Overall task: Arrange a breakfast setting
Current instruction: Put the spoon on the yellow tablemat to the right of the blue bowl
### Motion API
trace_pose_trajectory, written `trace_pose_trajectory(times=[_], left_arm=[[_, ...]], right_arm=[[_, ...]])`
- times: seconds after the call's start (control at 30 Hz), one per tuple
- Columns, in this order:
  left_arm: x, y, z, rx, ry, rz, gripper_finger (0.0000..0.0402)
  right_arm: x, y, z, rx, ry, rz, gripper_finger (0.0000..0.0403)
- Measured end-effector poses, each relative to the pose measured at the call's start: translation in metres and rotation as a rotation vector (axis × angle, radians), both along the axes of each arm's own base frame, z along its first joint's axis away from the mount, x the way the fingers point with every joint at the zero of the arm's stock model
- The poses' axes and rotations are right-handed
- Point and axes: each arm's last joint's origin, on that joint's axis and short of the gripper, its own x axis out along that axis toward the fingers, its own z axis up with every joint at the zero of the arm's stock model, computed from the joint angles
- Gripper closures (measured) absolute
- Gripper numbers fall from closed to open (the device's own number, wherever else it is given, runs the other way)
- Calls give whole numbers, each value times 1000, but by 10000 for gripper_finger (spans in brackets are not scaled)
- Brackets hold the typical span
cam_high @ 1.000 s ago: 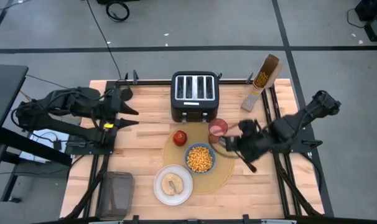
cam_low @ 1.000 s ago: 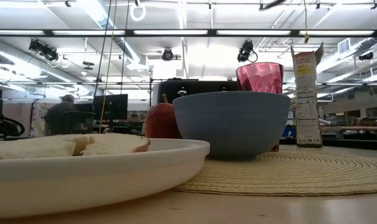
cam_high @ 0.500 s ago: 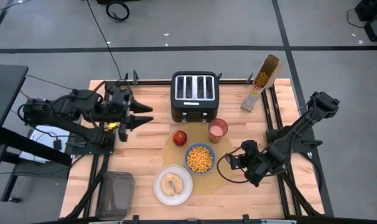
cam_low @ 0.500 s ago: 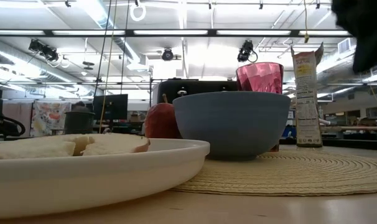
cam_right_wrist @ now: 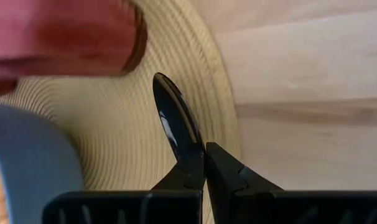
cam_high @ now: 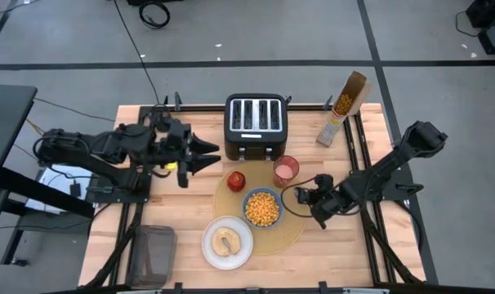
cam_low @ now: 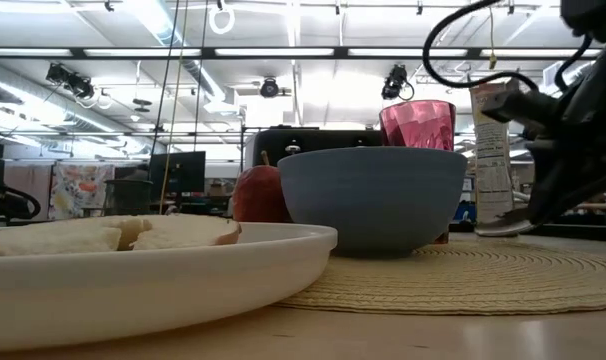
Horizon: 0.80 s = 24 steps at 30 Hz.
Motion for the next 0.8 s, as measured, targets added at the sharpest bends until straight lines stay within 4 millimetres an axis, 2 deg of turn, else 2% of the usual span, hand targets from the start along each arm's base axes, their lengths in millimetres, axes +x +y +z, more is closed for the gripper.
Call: trace_pose_trajectory(times=[0.37, 0.63, 0.8], left_arm=[[11, -1, -6, 27, 27, 21, 230], [11, -1, -4, 32, 5, 22, 230], [10, -1, -4, 33, 9, 22, 230]], right_arm=[[9, -12, -13, 11, 30, -71, 388], [15, -5, -20, 77, 36, -33, 333], [16, -1, -15, 67, 51, 84, 307]])
